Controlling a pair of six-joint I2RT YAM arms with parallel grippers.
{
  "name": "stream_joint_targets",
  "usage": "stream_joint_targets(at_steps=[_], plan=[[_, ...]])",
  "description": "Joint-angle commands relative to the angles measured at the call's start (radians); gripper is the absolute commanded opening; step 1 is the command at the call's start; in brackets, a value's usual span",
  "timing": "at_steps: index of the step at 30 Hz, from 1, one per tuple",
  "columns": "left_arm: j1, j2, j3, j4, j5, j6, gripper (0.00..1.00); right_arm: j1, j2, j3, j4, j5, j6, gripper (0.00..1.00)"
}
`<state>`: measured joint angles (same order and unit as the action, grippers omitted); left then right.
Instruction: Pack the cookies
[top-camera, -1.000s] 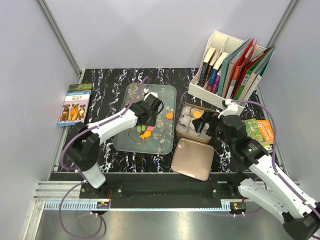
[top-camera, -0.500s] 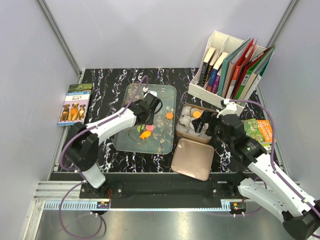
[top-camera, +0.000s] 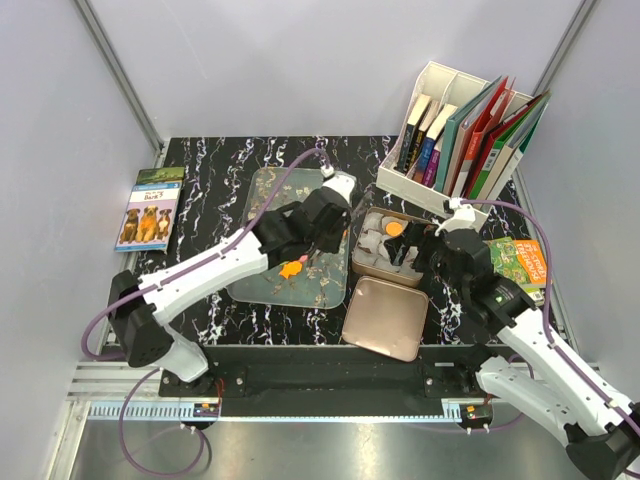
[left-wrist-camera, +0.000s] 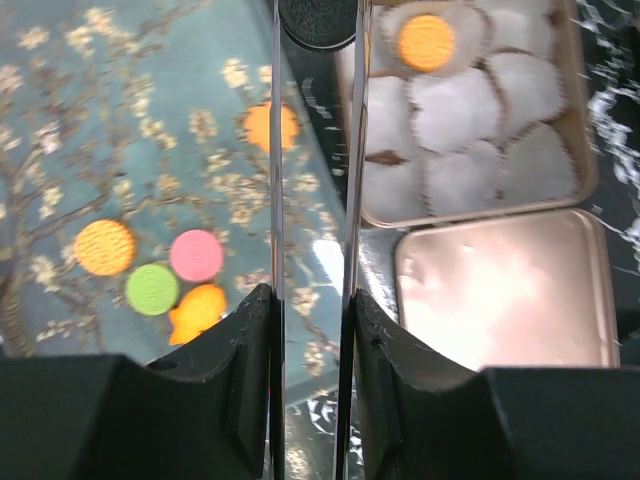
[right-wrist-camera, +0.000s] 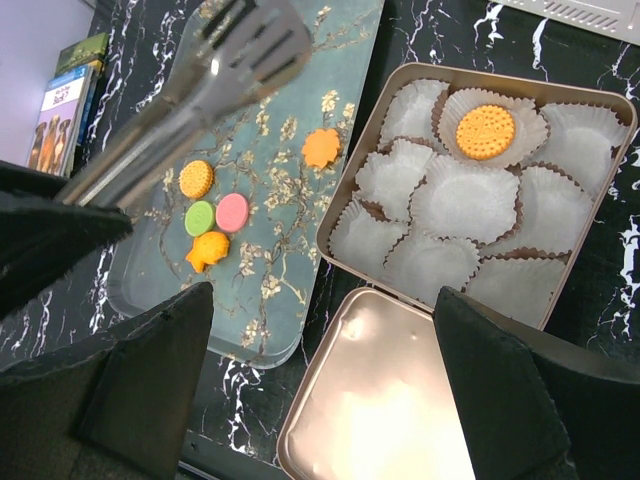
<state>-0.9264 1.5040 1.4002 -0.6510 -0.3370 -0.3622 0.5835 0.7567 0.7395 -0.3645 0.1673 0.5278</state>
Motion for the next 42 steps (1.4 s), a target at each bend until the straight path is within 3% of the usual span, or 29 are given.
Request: stream_joint_targets(at_steps=[1,11,26,32,42], plan=[[-0.051,0.051,0.069,0.013,0.042,0.026,0.21,0.004,-0.036,0.041,0.016,0.029,-0.012,1.00],[-0.130,0.200,0.146,0.013,0.087,0.028,0.18,0.004,-0.065,0.037,-0.014,0.054,-0.015,1.00],[-0.152,0.259,0.164,0.014,0.099,0.016,0.19,0.003,-0.066,0.028,-0.017,0.057,-0.020,1.00],[-0.152,0.271,0.181,0.021,0.098,0.025,0.27,0.004,-0.072,0.026,-0.019,0.057,-0.017,1.00],[-0.152,0.269,0.181,0.019,0.099,0.022,0.48,0.004,-0.077,0.024,-0.025,0.058,-0.017,1.00]])
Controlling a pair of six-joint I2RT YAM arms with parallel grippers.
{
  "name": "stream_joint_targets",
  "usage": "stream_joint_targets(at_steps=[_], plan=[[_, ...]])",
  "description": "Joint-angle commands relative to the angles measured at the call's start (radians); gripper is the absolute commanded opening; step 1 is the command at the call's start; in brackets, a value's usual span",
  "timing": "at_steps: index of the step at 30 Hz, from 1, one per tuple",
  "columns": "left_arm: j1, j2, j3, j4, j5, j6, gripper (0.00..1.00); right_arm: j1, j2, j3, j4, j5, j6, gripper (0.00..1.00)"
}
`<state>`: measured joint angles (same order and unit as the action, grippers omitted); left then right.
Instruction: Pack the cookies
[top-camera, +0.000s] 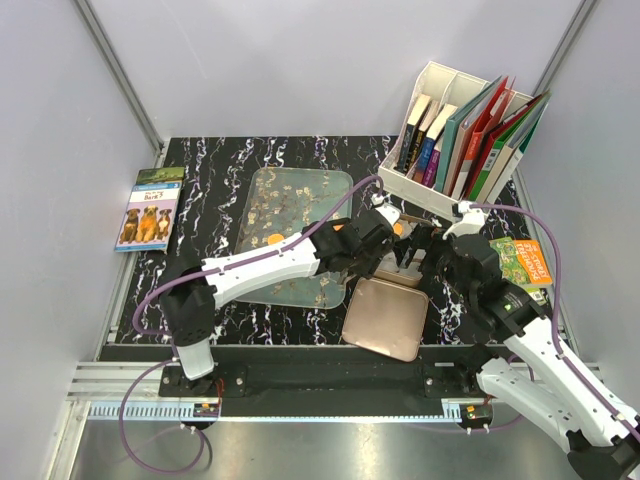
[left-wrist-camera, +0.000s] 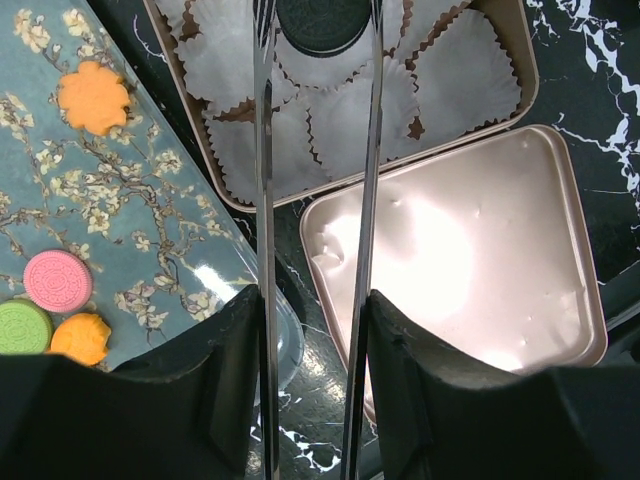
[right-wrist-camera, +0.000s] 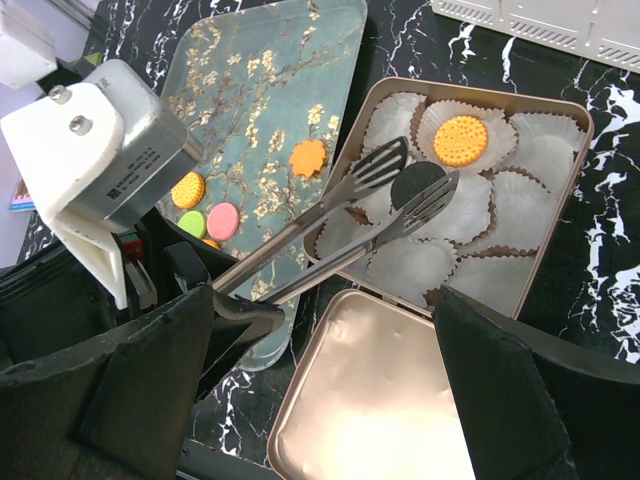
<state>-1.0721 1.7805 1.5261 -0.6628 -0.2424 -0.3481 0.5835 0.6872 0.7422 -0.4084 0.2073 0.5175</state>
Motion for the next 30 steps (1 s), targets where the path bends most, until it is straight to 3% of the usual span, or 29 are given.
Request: stream_joint_targets(at_steps=[1,8,15,25,30], plan=[[-0.006,-0.009,0.055,0.032,0.003,0.008,0.49,0.004,-0.006,0.022,0.019,0.021,-0.008,1.00],[-0.006,-0.018,0.052,0.031,-0.005,0.008,0.49,0.004,-0.008,0.023,0.017,0.018,-0.007,1.00],[0.018,-0.096,-0.001,0.022,-0.113,0.006,0.45,0.003,-0.029,0.052,0.016,0.027,-0.011,1.00],[0.276,-0.265,-0.262,0.066,-0.087,-0.049,0.42,0.003,-0.032,0.057,0.008,0.029,-0.017,1.00],[0.310,-0.257,-0.303,0.092,-0.074,-0.051,0.43,0.003,-0.020,0.060,0.010,0.035,-0.022,1.00]])
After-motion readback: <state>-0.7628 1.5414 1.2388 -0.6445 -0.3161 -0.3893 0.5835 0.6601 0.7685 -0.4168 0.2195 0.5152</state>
